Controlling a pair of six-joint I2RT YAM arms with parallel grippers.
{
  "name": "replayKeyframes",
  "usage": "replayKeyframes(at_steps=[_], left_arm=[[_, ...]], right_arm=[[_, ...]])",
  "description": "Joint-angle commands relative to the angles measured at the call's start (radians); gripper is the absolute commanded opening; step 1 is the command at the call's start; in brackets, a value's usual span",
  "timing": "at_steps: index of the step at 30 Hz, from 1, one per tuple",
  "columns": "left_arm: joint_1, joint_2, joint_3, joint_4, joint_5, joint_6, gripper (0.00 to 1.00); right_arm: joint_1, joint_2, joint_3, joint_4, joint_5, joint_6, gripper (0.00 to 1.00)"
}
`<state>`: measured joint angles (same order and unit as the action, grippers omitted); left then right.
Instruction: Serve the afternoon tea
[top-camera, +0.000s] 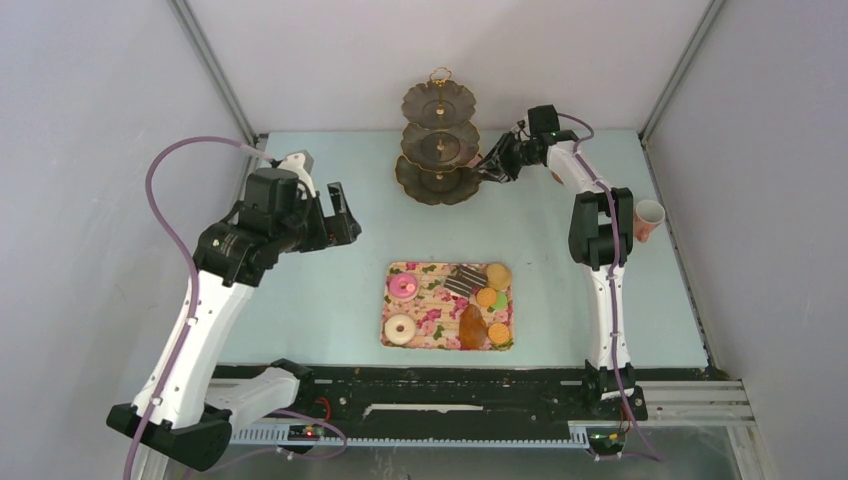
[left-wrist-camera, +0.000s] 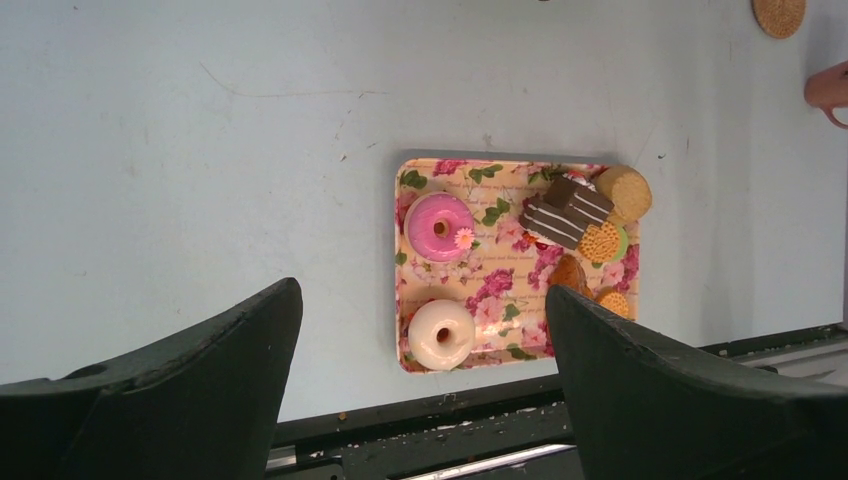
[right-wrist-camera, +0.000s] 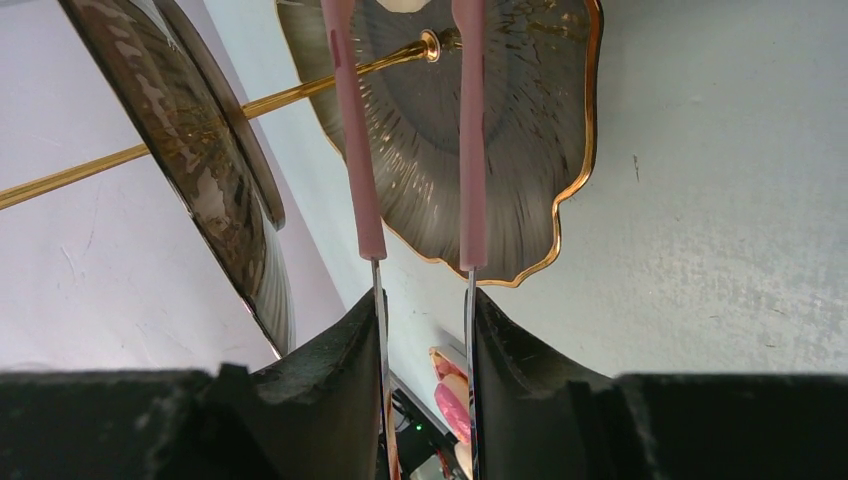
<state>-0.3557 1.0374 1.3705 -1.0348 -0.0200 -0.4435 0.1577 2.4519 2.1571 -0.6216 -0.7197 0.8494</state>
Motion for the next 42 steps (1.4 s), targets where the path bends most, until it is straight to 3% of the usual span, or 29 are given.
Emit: replayKeyframes(at_steps=[1,9,22,27,32,36,42], left_arm=[[0.012,-0.025,-0.003,0.01,0.012,0.019,0.98],[0.015,-0.034,-0.008,0.014,0.036,0.01,0.98],[0.017,-0.079,-0.038,0.034,0.062,-0.019,0.98],[0.018,-0.084,-0.044,0.052,0.083,-0.031,0.98],[0.018,-0.112,-0.058,0.069,0.098,-0.06,0.98],[0.018,-0.147,-0.085,0.088,0.117,-0.109,0.98],[0.018,-0.253,-0.209,0.166,0.202,-0.247,0.98]], right_arm=[[-0.004,-0.012,0.044,0.006,0.002,-0.007,0.36],[-0.005,-0.064,-0.008,-0.013,0.009,-0.033,0.37],[-0.036,-0.303,-0.321,0.005,-0.006,-0.097,0.36],[-0.04,-0.386,-0.391,-0.063,-0.018,-0.143,0.35],[-0.053,-0.577,-0.565,-0.168,-0.014,-0.257,0.34],[-0.038,-0.763,-0.684,-0.376,-0.015,-0.45,0.34],[0.163,-1.059,-0.833,-0.544,-0.025,-0.52,0.34]])
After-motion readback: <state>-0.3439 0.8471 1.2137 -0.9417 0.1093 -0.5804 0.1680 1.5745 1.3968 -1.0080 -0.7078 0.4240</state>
